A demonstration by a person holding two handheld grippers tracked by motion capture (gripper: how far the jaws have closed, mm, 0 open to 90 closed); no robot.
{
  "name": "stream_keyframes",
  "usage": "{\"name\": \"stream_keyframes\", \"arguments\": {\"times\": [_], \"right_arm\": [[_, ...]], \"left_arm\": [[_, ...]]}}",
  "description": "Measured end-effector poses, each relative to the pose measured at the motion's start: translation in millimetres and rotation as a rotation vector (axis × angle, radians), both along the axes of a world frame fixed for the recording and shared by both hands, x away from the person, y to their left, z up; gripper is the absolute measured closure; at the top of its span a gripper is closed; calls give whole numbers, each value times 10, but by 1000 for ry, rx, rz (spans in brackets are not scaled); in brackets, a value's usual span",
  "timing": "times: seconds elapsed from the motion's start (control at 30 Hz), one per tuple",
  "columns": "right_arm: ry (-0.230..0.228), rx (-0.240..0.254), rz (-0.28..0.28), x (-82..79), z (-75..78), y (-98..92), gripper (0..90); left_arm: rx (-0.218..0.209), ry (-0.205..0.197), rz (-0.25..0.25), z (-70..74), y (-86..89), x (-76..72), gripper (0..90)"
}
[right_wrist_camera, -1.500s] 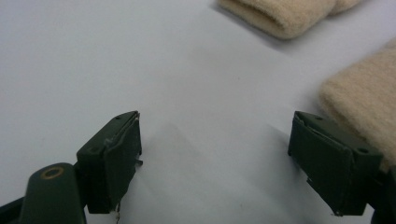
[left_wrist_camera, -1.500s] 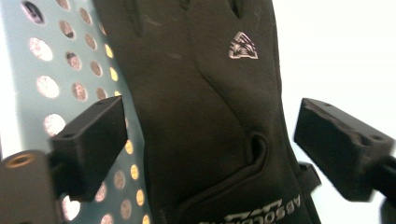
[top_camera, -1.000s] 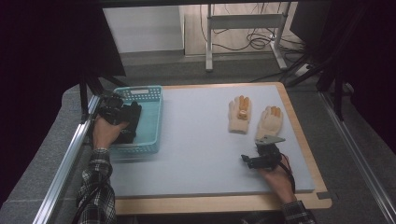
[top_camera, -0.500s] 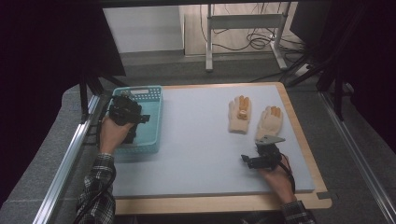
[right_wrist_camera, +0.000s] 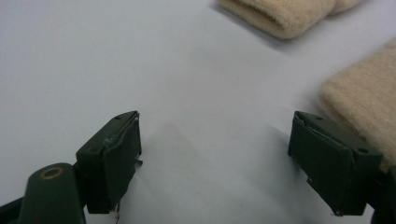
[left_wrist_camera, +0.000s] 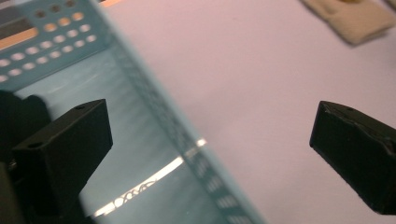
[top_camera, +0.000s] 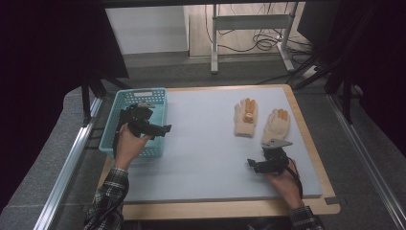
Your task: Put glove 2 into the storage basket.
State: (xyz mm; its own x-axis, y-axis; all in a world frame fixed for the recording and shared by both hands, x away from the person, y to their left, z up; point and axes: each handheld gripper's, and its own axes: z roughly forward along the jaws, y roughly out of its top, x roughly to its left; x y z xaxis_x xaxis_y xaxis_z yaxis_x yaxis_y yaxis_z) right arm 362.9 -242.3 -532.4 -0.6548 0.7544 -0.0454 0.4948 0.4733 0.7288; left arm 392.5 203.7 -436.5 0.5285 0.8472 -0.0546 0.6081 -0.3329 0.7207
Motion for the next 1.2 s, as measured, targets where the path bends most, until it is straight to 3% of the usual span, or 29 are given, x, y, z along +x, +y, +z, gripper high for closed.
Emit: {"name": "stream_keyframes", "arguments": {"times": [0.1, 0.33, 0.4, 0.7, 0.9, 1.03, 1.2], "right_arm": [[1, 1, 0, 0, 0, 0, 169], [2, 1, 0, 0, 0, 0, 169], [2, 1, 0, 0, 1, -1, 169], [3, 2, -1, 2, 0, -2, 170], [4, 1, 0, 2, 1, -2, 171], [3, 2, 0, 2, 0, -1, 170], [3, 3, 0, 2, 0, -1, 171]], "left_arm": [[3, -30, -54, -14, -197, -119, 0], [-18, -74, -131, -56, -439, -310, 0], [-37, -86, -147, -88, -519, -375, 0], [-36, -113, -224, -312, -807, -635, 0], [-15, -111, -227, -520, -871, -727, 0], [-22, -96, -217, -672, -850, -759, 0], [7, -81, -192, -846, -814, -789, 0]]}}
